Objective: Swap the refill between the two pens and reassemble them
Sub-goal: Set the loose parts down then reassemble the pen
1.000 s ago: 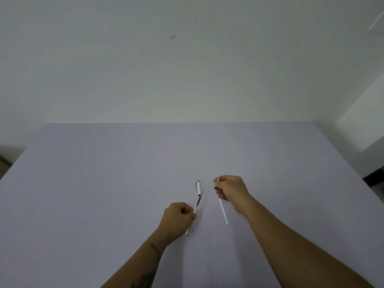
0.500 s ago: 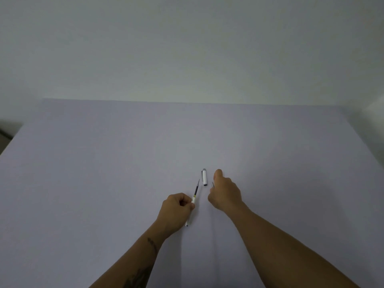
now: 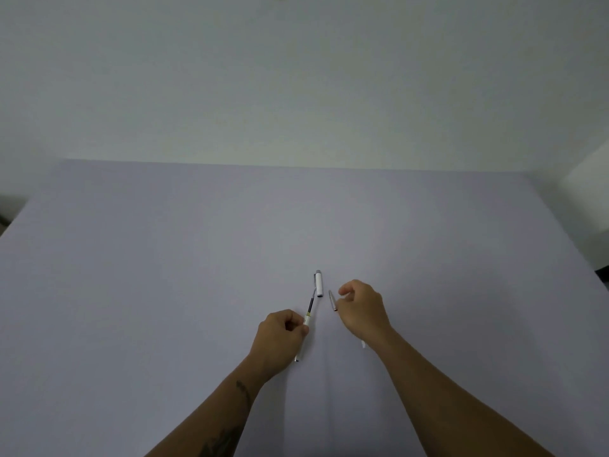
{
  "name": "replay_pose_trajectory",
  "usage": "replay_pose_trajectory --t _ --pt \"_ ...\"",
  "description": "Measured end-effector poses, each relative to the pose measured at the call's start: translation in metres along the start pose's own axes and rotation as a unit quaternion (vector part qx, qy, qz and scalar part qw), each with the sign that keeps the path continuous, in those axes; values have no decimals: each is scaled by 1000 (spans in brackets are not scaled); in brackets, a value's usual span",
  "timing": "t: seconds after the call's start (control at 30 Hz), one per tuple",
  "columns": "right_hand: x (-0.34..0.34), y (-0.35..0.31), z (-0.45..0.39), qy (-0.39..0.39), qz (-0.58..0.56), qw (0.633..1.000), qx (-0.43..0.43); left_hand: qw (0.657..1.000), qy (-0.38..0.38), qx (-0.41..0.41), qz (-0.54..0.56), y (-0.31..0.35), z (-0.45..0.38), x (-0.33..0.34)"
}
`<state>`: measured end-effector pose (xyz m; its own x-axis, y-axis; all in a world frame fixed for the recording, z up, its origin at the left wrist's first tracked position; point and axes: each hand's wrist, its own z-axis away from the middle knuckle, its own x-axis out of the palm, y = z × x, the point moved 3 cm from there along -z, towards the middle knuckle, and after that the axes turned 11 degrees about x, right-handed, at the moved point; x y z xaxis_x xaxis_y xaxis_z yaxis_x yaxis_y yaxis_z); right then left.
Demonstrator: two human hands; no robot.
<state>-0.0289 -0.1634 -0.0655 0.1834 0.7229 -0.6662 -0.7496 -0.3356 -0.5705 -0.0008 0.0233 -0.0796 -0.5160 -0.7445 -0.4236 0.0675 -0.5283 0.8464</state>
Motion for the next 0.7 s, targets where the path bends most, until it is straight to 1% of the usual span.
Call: replay_pose_trajectory --t 0.07,0.13,0.2,0.27,0.43,0.5,0.63,0.7 --pt "-1 4 6 -56 -95 993 51 1000 -9 16 -5 8 0 7" --pt "-4 8 14 -118 -183 971 101 999 -19 33 -13 16 -1 13" --pt "-8 12 20 -151 -238 951 130 998 -28 45 -18 24 -1 19" --pt "-13 16 22 -161 -267 940 139 998 -34 54 -24 29 -1 25" --pt "-20 25 25 -172 -277 934 143 997 -39 66 -26 39 0 40" --pt "-23 28 22 -150 -289 935 139 997 -42 63 -28 40 1 44" --pt "-47 28 3 -10 -343 933 107 998 -39 42 -20 38 3 46" --pt "-58 26 -9 25 -308 947 85 999 -29 36 -25 36 3 46"
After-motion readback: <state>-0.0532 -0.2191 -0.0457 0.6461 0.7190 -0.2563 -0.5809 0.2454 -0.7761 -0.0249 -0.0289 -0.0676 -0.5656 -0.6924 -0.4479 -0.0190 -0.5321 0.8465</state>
